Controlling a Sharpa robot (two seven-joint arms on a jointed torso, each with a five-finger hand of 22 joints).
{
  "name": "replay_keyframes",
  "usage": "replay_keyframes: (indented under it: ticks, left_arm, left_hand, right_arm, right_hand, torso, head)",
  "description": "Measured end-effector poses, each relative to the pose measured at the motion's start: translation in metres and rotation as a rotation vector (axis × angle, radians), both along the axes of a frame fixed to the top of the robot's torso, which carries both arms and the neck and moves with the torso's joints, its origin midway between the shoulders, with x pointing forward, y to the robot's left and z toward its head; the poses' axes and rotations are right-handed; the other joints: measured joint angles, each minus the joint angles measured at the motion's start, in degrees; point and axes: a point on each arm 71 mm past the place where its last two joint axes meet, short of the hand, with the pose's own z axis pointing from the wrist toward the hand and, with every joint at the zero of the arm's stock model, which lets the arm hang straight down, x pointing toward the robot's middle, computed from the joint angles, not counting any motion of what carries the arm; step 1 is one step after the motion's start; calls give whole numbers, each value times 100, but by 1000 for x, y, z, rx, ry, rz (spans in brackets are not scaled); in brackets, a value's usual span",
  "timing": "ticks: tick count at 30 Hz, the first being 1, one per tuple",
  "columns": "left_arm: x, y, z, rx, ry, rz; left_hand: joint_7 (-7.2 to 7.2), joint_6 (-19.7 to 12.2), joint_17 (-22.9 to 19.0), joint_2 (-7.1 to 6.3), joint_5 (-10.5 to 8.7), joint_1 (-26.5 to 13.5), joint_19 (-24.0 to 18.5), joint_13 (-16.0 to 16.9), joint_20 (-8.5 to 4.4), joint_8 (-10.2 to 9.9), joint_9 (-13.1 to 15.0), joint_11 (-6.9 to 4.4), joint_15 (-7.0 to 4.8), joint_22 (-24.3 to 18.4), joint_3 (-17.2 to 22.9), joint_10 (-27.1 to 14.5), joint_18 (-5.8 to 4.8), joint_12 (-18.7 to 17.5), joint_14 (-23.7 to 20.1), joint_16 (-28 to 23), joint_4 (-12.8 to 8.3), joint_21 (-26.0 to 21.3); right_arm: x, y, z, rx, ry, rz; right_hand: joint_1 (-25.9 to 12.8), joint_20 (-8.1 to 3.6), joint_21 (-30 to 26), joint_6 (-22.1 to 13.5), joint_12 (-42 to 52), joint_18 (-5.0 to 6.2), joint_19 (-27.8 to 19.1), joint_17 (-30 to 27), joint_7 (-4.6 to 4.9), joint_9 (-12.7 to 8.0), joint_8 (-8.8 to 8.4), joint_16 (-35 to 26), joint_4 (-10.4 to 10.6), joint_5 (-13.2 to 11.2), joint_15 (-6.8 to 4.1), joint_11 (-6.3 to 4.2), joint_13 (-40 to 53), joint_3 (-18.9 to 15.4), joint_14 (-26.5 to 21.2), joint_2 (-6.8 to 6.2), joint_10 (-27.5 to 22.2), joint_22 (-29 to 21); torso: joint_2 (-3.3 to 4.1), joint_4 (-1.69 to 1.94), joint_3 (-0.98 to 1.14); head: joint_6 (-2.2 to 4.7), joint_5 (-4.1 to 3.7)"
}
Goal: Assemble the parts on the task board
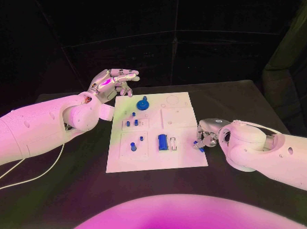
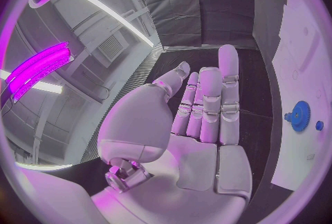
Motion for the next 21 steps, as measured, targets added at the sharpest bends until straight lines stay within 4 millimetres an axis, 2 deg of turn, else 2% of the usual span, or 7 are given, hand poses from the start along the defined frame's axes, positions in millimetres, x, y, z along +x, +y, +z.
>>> replay_keyframes:
  ticks: [4,6,8,12,17,19,21]
  left_arm:
    - [0,0,0,0,1,-1]
    - [0,0,0,0,1,-1]
    - [0,0,0,0,1,-2]
    - [0,0,0,0,2,-2]
    - [0,0,0,0,3,-3]
    - [0,0,0,0,3,-4]
    - [0,-1,0,0,4,-4]
  left_hand:
    - [0,0,0,0,0,0,0,0,0,0,0,0,0,0,0,0,0,0,0,0,0,0]
    - [0,0,0,0,0,0,0,0,0,0,0,0,0,0,0,0,0,0,0,0,0,0]
    - [0,0,0,0,0,0,0,0,0,0,0,0,0,0,0,0,0,0,0,0,0,0]
    - [0,0,0,0,0,0,0,0,0,0,0,0,0,1,0,0,0,0,0,0,0,0]
    - [0,0,-11,0,0,0,0,0,0,0,0,0,0,-7,-16,0,0,0,0,0,16,0]
    - [0,0,-11,0,0,0,0,0,0,0,0,0,0,-7,-16,0,0,0,0,0,16,0]
    - [0,0,-11,0,0,0,0,0,0,0,0,0,0,-6,-16,0,0,0,0,0,16,0]
  right_arm:
    - [0,3,0,-3,-3,7]
    - [-1,4,1,2,-5,10]
    - [-1,5,2,11,-7,7]
    - [-1,4,2,44,-7,-17]
    - [-5,3,1,113,2,-60]
    - [-7,5,1,147,4,-75]
    - [-8,6,3,175,3,-86]
  right_hand:
    - [317,-33,0,-17,-28,0,10,26,-21,23,0,0,-198,216,-53,-40,7,202,26,130,-44,0]
    - [502,-88,0,21,-56,0,18,62,-66,9,-25,0,-379,43,-85,-53,28,506,20,156,-70,0]
    - [502,-88,0,26,-67,0,18,87,-82,5,-52,0,-462,24,-96,-64,27,728,14,156,-59,0]
    - [467,-88,31,25,-77,0,18,123,-83,-19,-169,0,-336,150,-96,-75,41,1011,14,191,-30,0]
    - [424,-88,40,62,-77,0,18,134,-65,-44,-308,23,-151,150,-95,-74,90,1354,14,231,15,0]
    - [321,-88,40,86,-84,-55,18,134,-41,-44,-362,23,-86,150,-104,-83,86,1516,22,128,65,0]
    - [205,-88,40,108,-61,-53,18,134,-22,-41,-397,23,-21,150,-105,-102,87,1639,23,11,85,0]
  torso:
    - [0,0,0]
    - [0,0,0]
    - [0,2,0]
    - [-1,9,1]
    - [-2,12,-1]
    - [-3,12,-3]
    - [-4,11,-4]
  head:
    - [0,3]
    - [0,3]
    - [0,9]
    - [-3,18]
    - [-5,37]
    - [-5,44]
    - [-7,51]
